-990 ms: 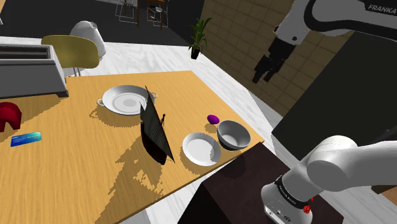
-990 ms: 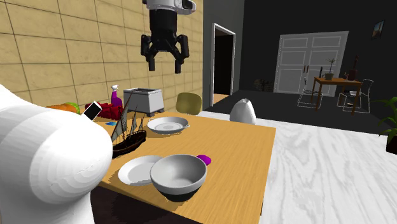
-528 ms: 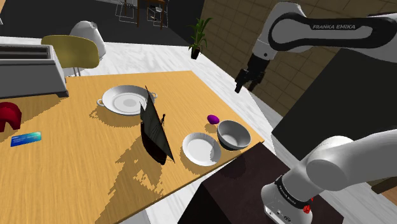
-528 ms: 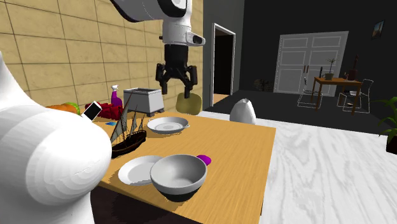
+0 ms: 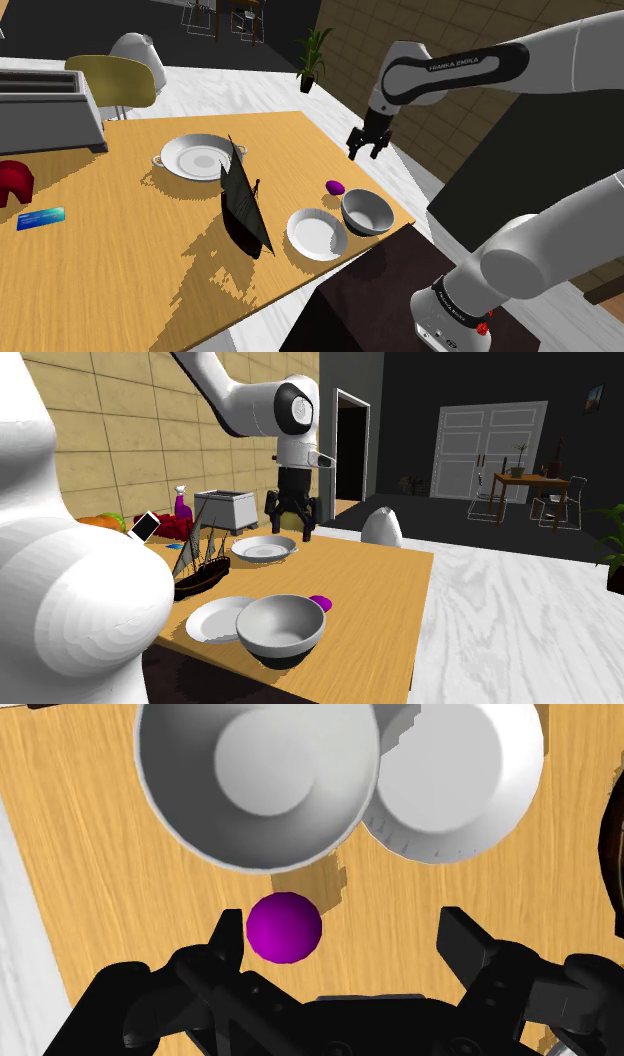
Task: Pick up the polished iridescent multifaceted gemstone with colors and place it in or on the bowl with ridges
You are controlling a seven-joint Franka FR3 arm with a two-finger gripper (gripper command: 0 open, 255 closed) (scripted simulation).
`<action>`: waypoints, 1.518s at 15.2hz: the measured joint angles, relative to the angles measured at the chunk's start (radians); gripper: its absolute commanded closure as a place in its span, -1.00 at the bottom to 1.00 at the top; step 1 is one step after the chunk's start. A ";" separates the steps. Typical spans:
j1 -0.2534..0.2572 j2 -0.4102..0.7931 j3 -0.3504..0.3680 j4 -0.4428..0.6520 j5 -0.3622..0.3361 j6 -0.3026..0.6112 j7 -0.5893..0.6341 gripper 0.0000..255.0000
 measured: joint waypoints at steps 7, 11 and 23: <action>-0.017 0.256 -0.014 0.060 0.008 0.138 0.047 -1.00; -0.024 0.421 -0.021 0.130 0.019 0.199 0.072 -1.00; -0.031 0.593 -0.023 0.155 0.038 0.320 0.082 -1.00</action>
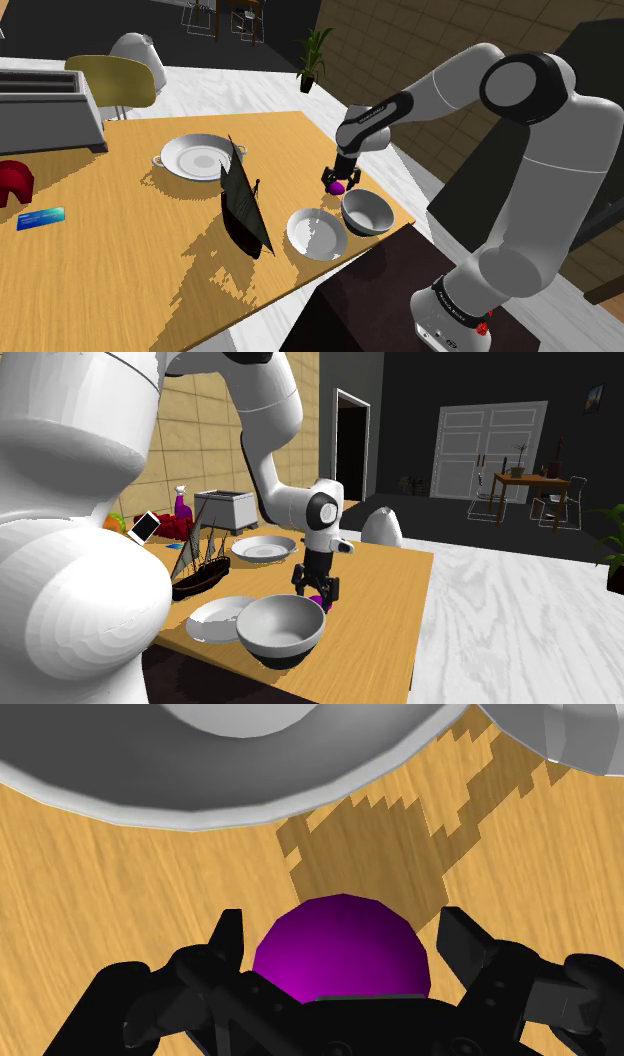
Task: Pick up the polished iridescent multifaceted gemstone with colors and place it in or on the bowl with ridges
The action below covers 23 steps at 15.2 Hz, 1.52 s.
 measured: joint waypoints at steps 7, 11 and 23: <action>0.000 0.003 0.000 0.001 0.000 0.003 0.000 1.00; 0.000 0.003 0.000 0.001 0.000 0.003 0.000 1.00; -0.009 0.052 -0.024 0.199 0.003 -0.135 0.063 -1.00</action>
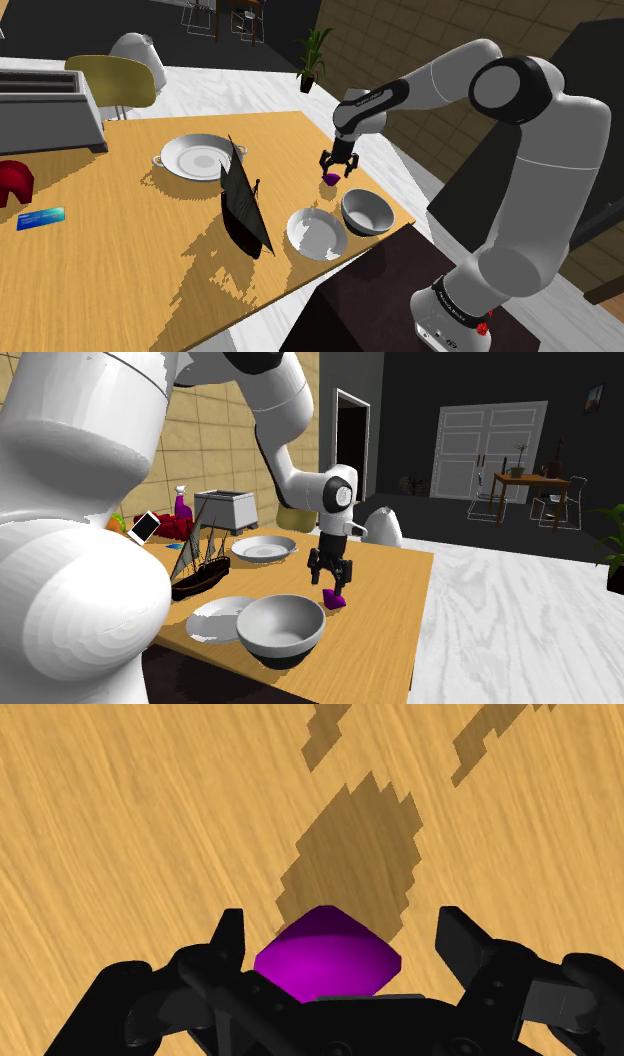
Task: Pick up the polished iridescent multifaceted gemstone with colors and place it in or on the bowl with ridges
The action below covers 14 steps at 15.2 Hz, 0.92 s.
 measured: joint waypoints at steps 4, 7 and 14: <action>-0.006 0.037 -0.008 0.064 0.005 -0.023 0.019 -1.00; -0.008 0.062 -0.007 0.059 0.008 0.006 0.017 -1.00; -0.008 0.080 -0.005 0.049 0.011 0.033 0.015 -1.00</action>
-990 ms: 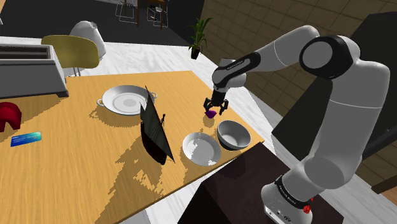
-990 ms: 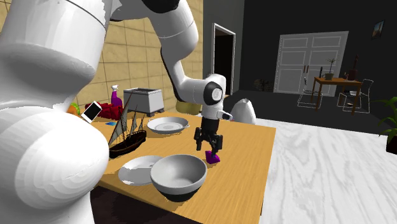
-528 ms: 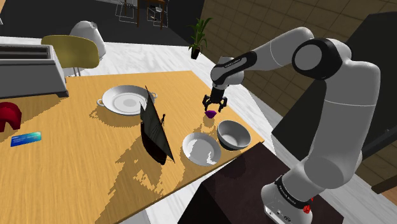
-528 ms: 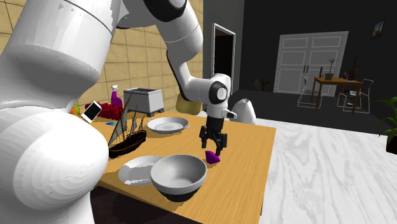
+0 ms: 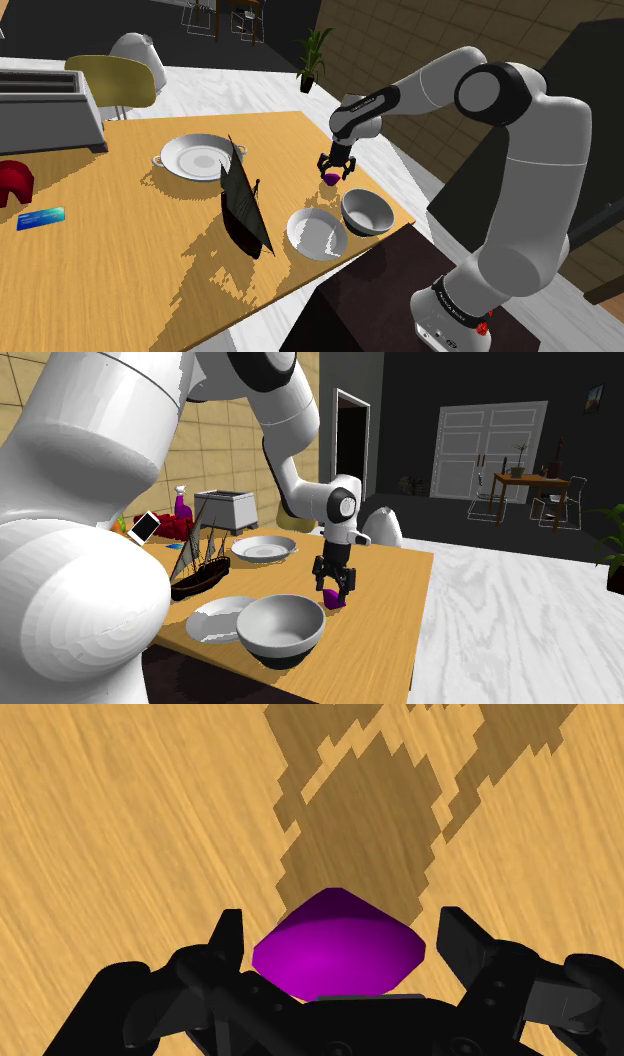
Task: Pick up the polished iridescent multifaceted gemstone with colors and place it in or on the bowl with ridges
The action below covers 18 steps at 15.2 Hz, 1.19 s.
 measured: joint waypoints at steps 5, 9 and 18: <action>0.000 -0.001 0.000 0.000 0.000 0.000 0.000 1.00; 0.000 -0.001 0.000 0.000 0.000 0.000 0.000 1.00; 0.001 -0.041 -0.003 -0.004 -0.005 -0.036 0.003 1.00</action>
